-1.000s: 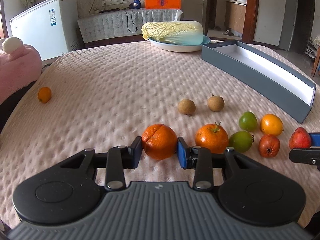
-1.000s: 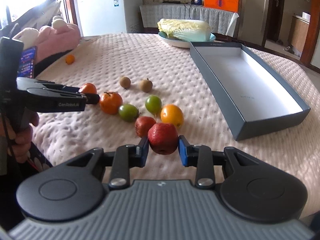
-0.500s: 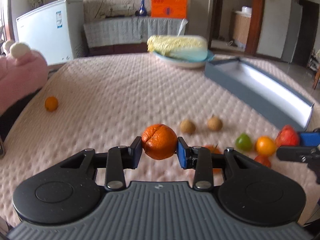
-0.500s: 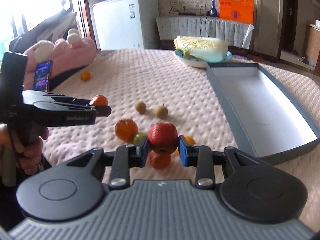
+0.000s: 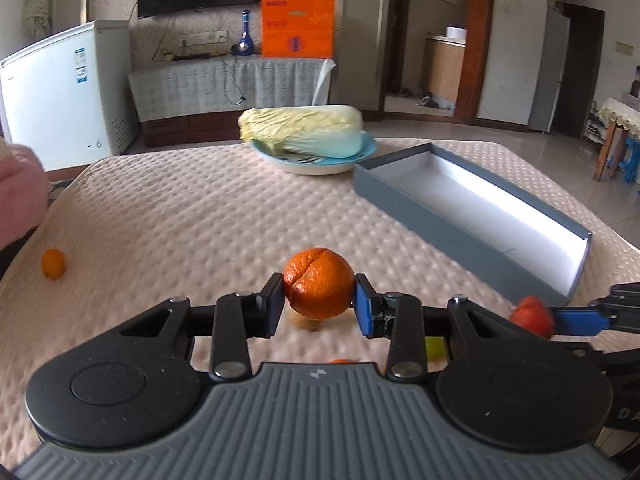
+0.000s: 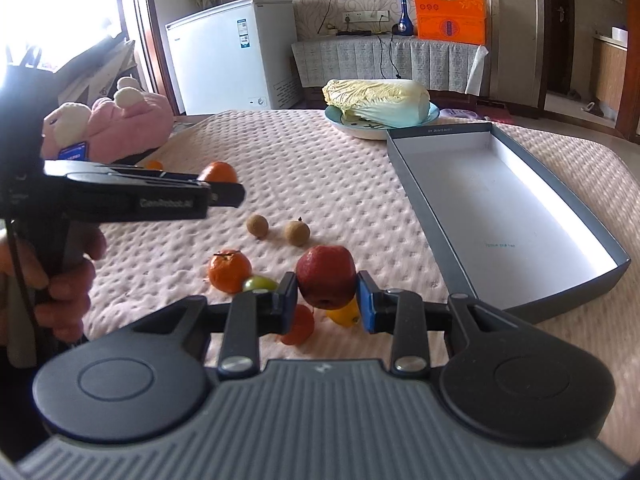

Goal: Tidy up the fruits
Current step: 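Lift the orange with left tool while right tool carries the apple toward the grey box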

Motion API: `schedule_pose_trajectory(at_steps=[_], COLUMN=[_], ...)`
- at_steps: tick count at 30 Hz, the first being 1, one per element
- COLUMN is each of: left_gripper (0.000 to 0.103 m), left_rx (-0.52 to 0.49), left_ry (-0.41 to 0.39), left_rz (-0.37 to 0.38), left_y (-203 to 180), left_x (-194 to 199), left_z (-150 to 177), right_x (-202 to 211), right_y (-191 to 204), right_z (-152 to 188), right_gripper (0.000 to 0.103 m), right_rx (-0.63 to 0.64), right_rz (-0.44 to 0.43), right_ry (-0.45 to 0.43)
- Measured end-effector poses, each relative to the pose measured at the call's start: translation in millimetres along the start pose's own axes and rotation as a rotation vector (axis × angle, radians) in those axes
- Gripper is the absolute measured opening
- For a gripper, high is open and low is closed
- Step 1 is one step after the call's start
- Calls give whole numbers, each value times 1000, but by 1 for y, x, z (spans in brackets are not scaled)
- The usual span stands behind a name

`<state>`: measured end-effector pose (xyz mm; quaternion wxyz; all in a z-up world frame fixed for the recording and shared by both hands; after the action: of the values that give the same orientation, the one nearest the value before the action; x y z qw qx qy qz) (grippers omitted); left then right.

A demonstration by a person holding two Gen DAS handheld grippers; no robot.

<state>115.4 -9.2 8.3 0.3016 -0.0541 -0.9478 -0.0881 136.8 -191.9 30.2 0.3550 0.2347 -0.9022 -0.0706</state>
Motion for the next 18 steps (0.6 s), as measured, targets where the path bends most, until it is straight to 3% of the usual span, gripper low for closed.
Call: schedule_pose_trajectory(at_steps=[18], left_gripper=[42], left_rx=[19], left_ry=[8], left_rz=[-1], left_y=[-8], left_x=[1], left_z=[3], right_x=[14], right_y=[-8], right_z=[-1], right_gripper=[35], right_rx=[-12], right_rz=[8], right_ry=[-27])
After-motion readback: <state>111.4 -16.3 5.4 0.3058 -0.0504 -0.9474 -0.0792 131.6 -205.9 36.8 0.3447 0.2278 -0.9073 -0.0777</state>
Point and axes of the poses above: each gripper's, at about its wrist camera, not at the fingertips, and x roughly against the way its jaws point, y to its left, z to its underside, the point moved 4 cm from there along -x, roughly the way its jaws point, and after that the axes turned 13 degrees about -x, right-handed, at the moved point
